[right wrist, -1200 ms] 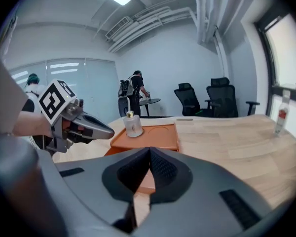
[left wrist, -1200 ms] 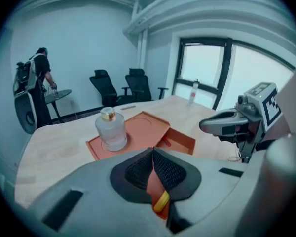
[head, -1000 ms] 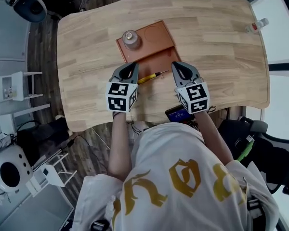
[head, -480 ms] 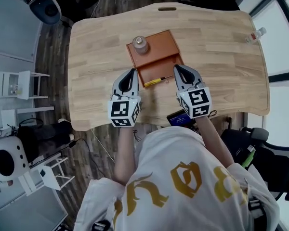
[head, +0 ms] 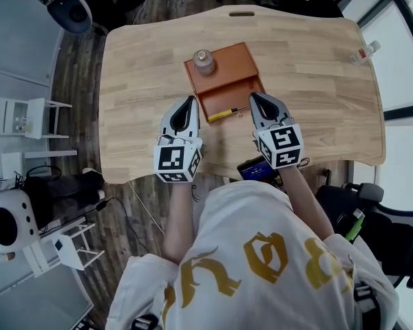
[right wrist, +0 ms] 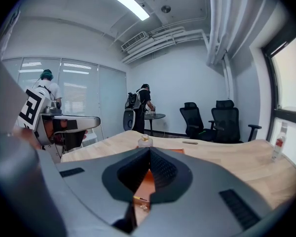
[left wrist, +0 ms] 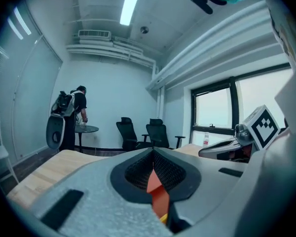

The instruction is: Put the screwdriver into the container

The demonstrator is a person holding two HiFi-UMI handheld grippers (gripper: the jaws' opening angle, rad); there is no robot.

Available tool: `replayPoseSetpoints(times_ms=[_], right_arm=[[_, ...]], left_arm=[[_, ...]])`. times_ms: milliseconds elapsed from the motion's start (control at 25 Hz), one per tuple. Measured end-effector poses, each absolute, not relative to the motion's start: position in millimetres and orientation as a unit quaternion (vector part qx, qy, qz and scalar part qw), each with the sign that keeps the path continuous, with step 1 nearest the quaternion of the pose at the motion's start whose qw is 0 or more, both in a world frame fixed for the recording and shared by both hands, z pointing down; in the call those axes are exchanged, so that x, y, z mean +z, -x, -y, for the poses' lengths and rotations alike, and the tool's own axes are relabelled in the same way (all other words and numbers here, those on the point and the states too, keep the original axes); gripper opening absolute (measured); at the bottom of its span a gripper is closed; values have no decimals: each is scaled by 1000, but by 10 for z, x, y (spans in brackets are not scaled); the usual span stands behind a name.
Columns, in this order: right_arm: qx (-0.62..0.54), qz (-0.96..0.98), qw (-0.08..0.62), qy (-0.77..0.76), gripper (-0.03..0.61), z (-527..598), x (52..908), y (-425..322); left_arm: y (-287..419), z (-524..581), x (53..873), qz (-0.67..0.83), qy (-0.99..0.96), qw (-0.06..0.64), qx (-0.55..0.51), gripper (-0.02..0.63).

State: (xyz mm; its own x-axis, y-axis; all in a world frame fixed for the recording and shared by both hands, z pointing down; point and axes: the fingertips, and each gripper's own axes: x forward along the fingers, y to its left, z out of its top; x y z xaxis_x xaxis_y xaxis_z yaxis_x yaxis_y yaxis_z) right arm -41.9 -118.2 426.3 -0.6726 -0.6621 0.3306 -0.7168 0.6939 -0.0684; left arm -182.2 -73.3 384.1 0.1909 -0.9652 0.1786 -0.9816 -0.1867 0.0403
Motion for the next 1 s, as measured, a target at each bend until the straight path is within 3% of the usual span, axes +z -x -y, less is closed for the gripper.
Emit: replayPoseSetpoints(times_ms=[1000], right_arm=[[112,917,154,-351,9,1152,4378,589]], left_arm=[[1709,691,4166,596,-790,126,76,9]])
